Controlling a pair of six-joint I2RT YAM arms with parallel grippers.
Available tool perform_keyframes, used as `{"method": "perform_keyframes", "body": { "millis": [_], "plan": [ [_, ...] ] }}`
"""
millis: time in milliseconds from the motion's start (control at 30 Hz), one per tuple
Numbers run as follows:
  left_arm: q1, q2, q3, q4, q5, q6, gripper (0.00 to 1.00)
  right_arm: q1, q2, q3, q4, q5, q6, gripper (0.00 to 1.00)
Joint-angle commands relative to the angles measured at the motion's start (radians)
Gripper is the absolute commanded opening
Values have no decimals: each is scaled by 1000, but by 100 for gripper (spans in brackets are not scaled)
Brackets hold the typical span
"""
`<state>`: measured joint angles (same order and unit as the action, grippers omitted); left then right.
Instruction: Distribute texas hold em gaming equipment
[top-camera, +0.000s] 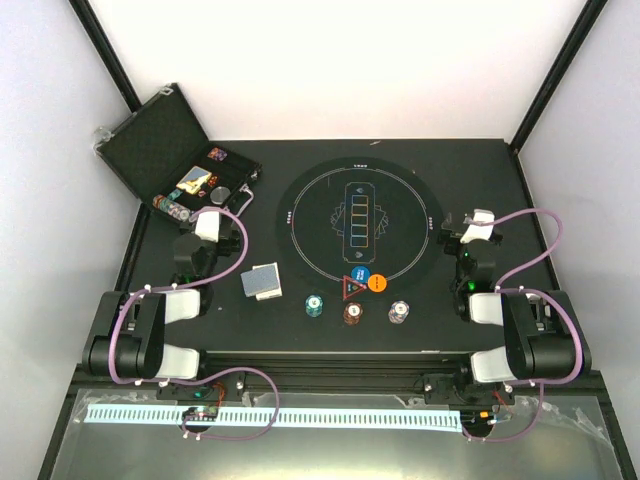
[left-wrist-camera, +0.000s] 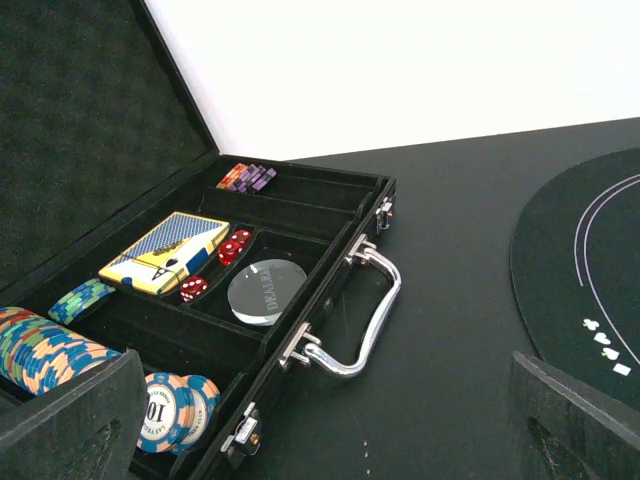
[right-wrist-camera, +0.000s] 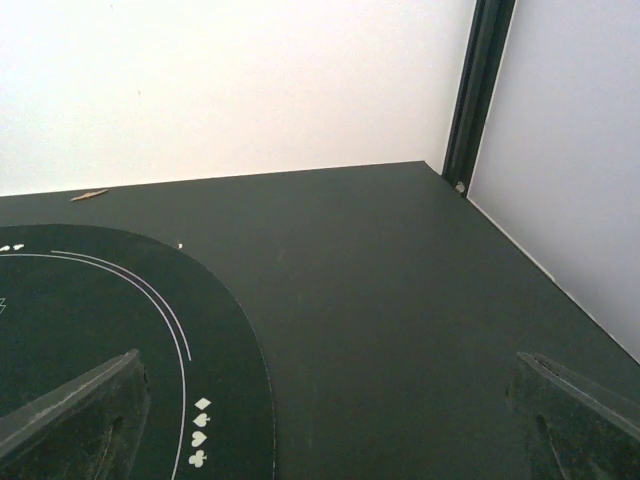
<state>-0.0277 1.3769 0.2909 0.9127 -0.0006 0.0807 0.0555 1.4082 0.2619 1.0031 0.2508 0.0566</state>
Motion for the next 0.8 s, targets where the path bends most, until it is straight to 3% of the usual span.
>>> {"method": "perform_keyframes", "body": {
  "millis": [0, 300, 333, 400, 533, 667, 767],
  "plan": [
    [3, 8, 24, 13, -1, -6, 99, -2, -7, 9, 43, 5, -9, 100],
    [3, 7, 23, 14, 4, -6, 99, -11, -15, 5, 58, -3, -2, 100],
    [8, 3, 22, 24, 28, 2, 99, -11, -51, 10, 30, 23, 8, 100],
    [28, -38, 43, -7, 96, 5, 99, -13, -147, 82, -205, 76, 39, 100],
    [33, -184, 244, -461, 155, 51, 99, -13, -274, 201, -422, 89, 86, 100],
    [66, -249, 441, -849, 238, 101, 99, -19, -373, 324, -701, 221, 529, 100],
    [100, -270, 570, -1131, 308, 129, 99, -38, -398, 477, -976, -1, 498, 100]
  ]
}}
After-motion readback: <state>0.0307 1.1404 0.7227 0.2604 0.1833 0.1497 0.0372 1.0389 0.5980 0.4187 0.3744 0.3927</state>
